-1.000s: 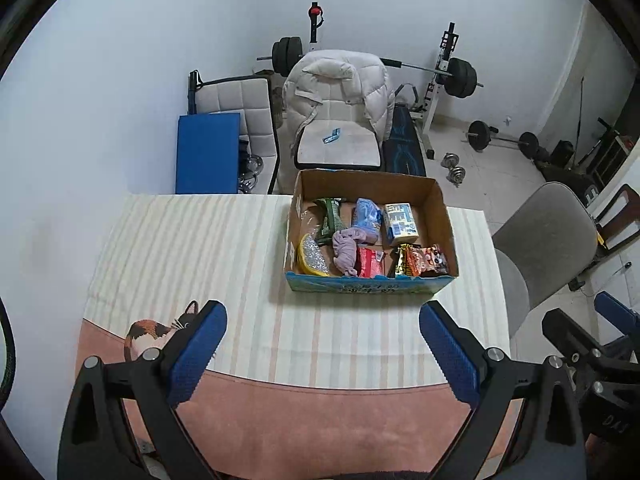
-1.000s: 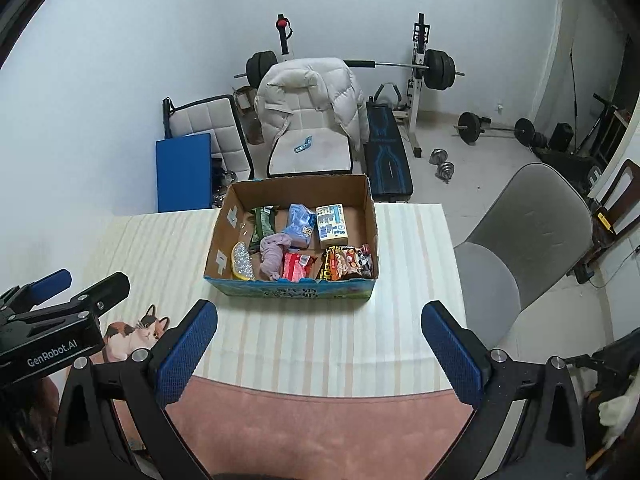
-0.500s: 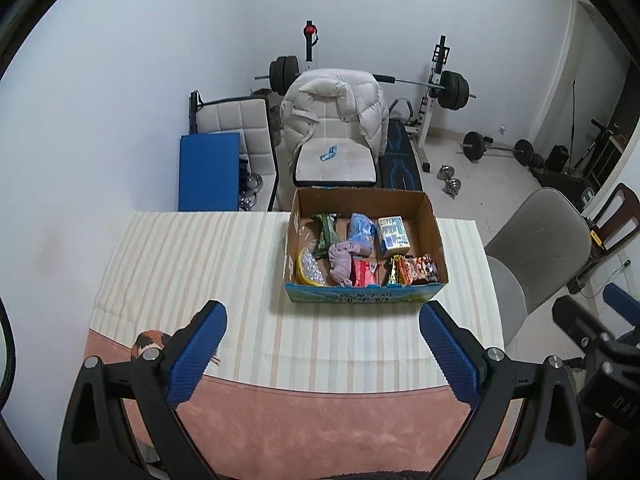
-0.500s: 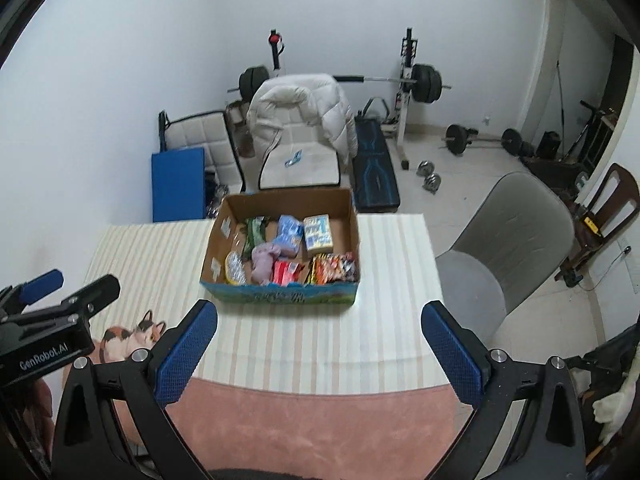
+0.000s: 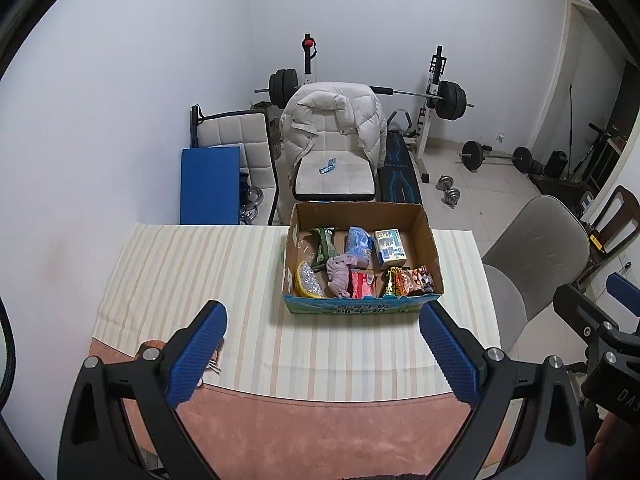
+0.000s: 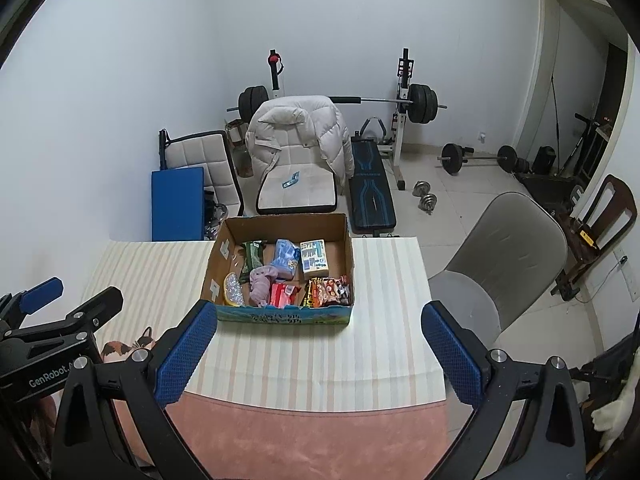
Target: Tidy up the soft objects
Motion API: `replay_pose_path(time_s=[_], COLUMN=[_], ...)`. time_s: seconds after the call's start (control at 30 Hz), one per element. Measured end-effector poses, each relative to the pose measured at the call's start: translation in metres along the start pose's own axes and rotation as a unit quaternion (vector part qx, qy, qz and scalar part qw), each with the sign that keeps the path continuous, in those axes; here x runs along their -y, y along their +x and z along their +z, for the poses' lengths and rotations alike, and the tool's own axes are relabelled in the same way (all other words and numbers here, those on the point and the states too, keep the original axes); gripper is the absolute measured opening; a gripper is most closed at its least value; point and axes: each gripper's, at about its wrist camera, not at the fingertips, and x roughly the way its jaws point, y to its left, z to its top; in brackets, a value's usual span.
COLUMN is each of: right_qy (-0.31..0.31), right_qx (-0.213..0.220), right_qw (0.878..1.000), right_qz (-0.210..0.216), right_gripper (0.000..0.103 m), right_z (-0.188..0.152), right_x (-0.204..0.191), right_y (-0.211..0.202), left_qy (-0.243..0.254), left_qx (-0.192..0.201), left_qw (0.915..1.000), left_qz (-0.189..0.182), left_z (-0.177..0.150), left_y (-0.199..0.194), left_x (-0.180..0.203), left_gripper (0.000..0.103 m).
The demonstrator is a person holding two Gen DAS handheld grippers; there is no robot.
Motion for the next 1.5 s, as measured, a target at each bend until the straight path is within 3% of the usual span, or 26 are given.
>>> replay_pose_path(time_s=[1.5], right_qy=[0.004], right_qx=[0.003], right_qw=[1.0], right_qz=[-0.015], right_gripper=[0.103], right_z=[-0.002], right_x=[-0.0046], right_y=[-0.0036], left_qy=[0.005], left_qx=[0.015], left_qw=[0.9999], left_qz=[-0.004], left_z=[0.0032], left_y=[-0.005], left_x=[-0.0073], left_gripper=[0.099])
